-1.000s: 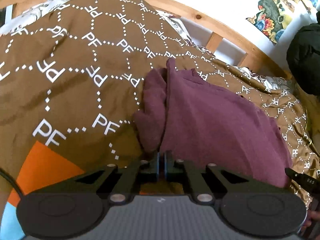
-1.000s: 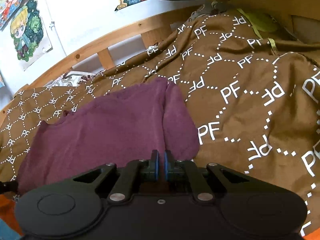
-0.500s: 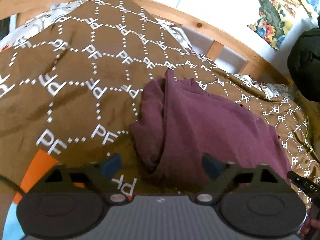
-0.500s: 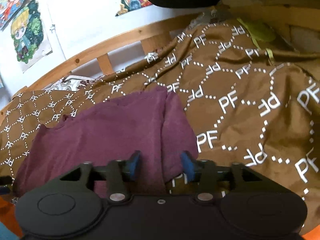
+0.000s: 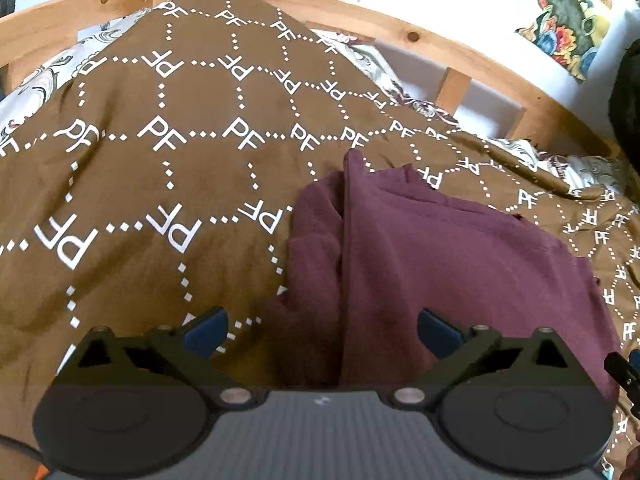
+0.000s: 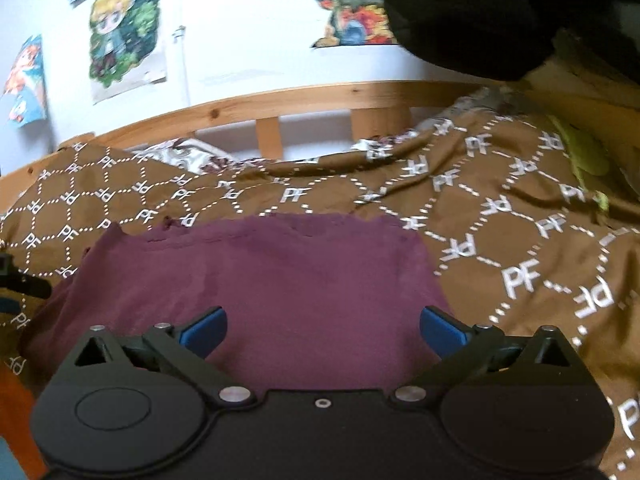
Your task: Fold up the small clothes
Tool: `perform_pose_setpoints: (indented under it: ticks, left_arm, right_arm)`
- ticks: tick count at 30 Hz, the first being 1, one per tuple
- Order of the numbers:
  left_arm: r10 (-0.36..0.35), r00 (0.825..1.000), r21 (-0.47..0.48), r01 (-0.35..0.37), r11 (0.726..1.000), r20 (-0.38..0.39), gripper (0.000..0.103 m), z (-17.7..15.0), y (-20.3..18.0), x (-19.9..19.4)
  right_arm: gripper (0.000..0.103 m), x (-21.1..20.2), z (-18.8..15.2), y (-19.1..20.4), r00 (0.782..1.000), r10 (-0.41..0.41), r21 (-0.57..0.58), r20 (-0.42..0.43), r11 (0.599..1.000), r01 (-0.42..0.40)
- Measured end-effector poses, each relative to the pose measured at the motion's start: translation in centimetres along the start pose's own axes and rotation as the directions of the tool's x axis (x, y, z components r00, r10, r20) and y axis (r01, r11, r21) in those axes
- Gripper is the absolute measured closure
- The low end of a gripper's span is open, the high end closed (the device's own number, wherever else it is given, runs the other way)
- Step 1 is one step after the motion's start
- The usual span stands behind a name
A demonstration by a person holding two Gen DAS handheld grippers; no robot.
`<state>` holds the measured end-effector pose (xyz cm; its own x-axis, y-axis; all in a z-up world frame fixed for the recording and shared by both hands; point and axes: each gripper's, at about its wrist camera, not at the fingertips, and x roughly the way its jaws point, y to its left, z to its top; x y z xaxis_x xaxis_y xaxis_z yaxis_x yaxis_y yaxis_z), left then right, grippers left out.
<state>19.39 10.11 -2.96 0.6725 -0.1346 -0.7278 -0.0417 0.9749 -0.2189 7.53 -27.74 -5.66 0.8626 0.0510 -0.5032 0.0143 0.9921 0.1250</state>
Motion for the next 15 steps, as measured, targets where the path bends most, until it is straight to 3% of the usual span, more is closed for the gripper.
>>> perform_pose_setpoints:
  ticks: [6,15]
  left_arm:
    - [0.008,1.0,0.01,-0.008,1.0,0.0,0.0,0.6,0.4,0.5]
    - [-0.103,0.995,-0.01,0.103,0.995,0.001,0.0,0.9,1.6,1.4]
  right_arm:
    - [0.001,1.9,0.5,2.8,1.0,0.022,-0.004,-0.008,1.0,-0.022]
    - [0.001,3.4,-0.4,6.4,1.0,0.023,-0.091,-0.01,0.996,-0.024]
